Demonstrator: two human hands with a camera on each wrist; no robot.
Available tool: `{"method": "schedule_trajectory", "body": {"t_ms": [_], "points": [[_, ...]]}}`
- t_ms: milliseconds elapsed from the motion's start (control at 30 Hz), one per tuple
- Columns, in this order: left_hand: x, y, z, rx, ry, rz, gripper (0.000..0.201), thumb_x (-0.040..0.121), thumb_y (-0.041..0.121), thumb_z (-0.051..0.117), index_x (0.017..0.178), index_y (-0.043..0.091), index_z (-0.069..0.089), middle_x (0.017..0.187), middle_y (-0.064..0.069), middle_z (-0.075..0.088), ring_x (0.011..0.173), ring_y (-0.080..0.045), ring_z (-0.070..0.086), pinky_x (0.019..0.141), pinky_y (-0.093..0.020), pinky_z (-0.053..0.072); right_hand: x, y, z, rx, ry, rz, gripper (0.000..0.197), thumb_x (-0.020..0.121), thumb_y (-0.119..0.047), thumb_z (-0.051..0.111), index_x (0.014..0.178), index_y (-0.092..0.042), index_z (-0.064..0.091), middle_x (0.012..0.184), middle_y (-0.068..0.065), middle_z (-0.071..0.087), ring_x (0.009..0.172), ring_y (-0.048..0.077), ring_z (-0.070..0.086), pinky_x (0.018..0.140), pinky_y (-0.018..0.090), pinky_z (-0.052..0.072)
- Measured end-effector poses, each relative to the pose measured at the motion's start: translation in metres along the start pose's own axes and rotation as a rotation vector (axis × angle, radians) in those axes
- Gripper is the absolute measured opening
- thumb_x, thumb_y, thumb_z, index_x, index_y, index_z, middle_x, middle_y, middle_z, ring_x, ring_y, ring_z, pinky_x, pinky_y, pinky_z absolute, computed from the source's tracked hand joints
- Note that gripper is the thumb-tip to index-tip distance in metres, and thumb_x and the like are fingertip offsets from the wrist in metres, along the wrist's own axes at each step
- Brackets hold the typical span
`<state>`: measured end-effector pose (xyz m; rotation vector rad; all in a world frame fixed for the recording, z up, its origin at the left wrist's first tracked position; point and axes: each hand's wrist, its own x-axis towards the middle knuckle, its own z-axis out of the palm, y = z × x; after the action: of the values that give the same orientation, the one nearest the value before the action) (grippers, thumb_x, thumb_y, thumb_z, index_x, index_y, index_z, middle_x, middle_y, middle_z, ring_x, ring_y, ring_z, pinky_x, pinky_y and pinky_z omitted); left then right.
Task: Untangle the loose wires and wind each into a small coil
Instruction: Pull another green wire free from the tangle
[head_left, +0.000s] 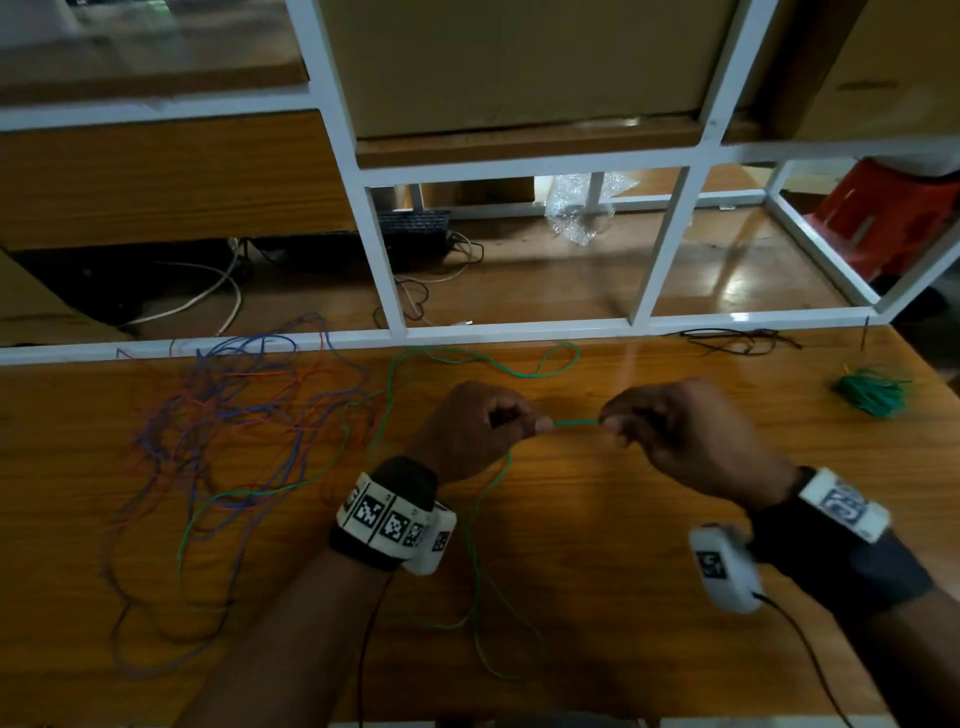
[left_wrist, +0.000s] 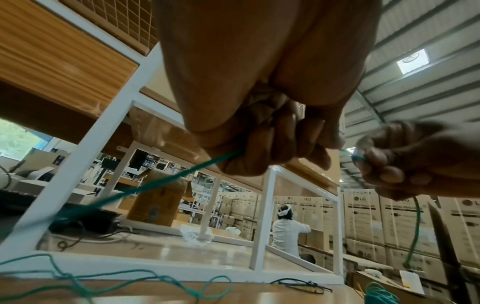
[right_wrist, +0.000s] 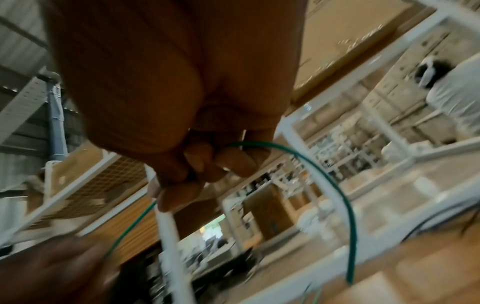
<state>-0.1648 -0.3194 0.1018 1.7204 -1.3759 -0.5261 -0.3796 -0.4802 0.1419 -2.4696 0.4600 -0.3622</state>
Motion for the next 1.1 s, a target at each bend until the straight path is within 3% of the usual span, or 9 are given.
{"method": "schedule_trajectory", "body": {"t_ms": [167, 300, 367, 433, 533, 667, 933, 1033, 1100], "points": [[-0.016, -0.028, -0.038, 0.117, 0.05, -0.187, 0.009, 0.093, 0.025, 0.07, 0.086, 0.029, 0.073, 0.063, 0.027, 0.062, 0.061, 0.012, 0.057, 0.057, -0.006, 0.036, -0.04, 0.075, -0.07, -0.156, 0.382, 0.317, 0.024, 0.091, 0.001, 0.067, 0.097, -0.02, 0.076, 0.08, -0.002, 0.074, 0.079, 0.016, 0.072, 0.076, 0.034, 0.057], [-0.018, -0.034, -0.037, 0.215, 0.089, -0.235, 0.007, 0.092, 0.03, 0.072, 0.092, 0.024, 0.076, 0.08, 0.019, 0.069, 0.072, 0.007, 0.061, 0.064, -0.009, 0.042, -0.056, 0.094, -0.044, -0.204, 0.131, 0.439, 0.031, 0.09, -0.004, 0.072, 0.106, -0.03, 0.071, 0.105, 0.005, 0.078, 0.087, 0.015, 0.068, 0.074, 0.035, 0.052], [-0.007, -0.031, -0.023, 0.214, 0.084, -0.139, 0.013, 0.092, 0.026, 0.073, 0.096, 0.014, 0.079, 0.09, 0.004, 0.073, 0.082, -0.009, 0.065, 0.072, -0.021, 0.046, -0.05, 0.091, -0.018, -0.288, 0.025, 0.441, 0.043, 0.094, -0.029, 0.074, 0.135, -0.024, 0.063, 0.136, 0.007, 0.066, 0.113, 0.023, 0.062, 0.091, 0.039, 0.051], [0.003, -0.022, -0.003, 0.219, 0.047, -0.055, 0.016, 0.091, 0.03, 0.072, 0.093, 0.014, 0.078, 0.087, 0.006, 0.071, 0.079, -0.01, 0.063, 0.072, -0.024, 0.046, -0.034, 0.075, 0.006, -0.297, -0.005, 0.311, 0.063, 0.093, -0.043, 0.072, 0.148, -0.021, 0.052, 0.147, 0.007, 0.056, 0.132, 0.028, 0.051, 0.105, 0.041, 0.044], [0.015, -0.009, 0.025, 0.263, 0.022, 0.052, 0.018, 0.09, 0.033, 0.068, 0.089, 0.017, 0.076, 0.08, 0.005, 0.069, 0.072, -0.014, 0.061, 0.064, -0.027, 0.047, -0.004, 0.033, 0.037, -0.169, -0.011, 0.058, 0.048, 0.097, -0.046, 0.062, 0.136, -0.018, 0.063, 0.128, 0.01, 0.067, 0.121, 0.029, 0.058, 0.099, 0.038, 0.048], [0.021, -0.008, 0.035, 0.361, -0.002, 0.136, 0.015, 0.09, 0.028, 0.069, 0.091, 0.014, 0.074, 0.078, -0.003, 0.067, 0.068, -0.022, 0.059, 0.059, -0.029, 0.042, 0.017, 0.009, 0.048, -0.122, -0.033, -0.039, 0.019, 0.093, -0.018, 0.065, 0.109, -0.021, 0.075, 0.085, -0.001, 0.075, 0.08, 0.023, 0.067, 0.062, 0.03, 0.041], [-0.002, -0.045, -0.004, 0.397, 0.021, -0.077, 0.056, 0.089, 0.062, 0.054, 0.104, 0.014, 0.079, 0.104, -0.004, 0.075, 0.096, -0.021, 0.068, 0.086, -0.026, 0.049, -0.009, 0.061, -0.02, -0.12, 0.103, 0.025, 0.019, 0.089, -0.01, 0.073, 0.097, -0.025, 0.079, 0.087, -0.016, 0.066, 0.083, 0.003, 0.06, 0.072, 0.04, 0.057], [-0.009, -0.06, -0.011, 0.487, 0.015, -0.206, 0.036, 0.098, 0.044, 0.057, 0.117, 0.018, 0.074, 0.124, 0.004, 0.065, 0.116, -0.02, 0.058, 0.095, -0.019, 0.031, -0.024, 0.087, -0.039, -0.171, 0.123, 0.057, 0.02, 0.088, -0.005, 0.076, 0.089, -0.025, 0.078, 0.084, -0.022, 0.066, 0.086, 0.002, 0.061, 0.072, 0.042, 0.057], [-0.014, -0.071, -0.013, 0.452, 0.072, -0.214, 0.025, 0.098, 0.032, 0.062, 0.115, 0.019, 0.075, 0.123, -0.001, 0.066, 0.113, -0.018, 0.057, 0.092, -0.02, 0.032, -0.034, 0.11, -0.046, -0.195, 0.148, 0.109, 0.023, 0.087, -0.002, 0.076, 0.085, -0.026, 0.078, 0.081, -0.019, 0.07, 0.081, 0.004, 0.064, 0.069, 0.041, 0.058]]}}
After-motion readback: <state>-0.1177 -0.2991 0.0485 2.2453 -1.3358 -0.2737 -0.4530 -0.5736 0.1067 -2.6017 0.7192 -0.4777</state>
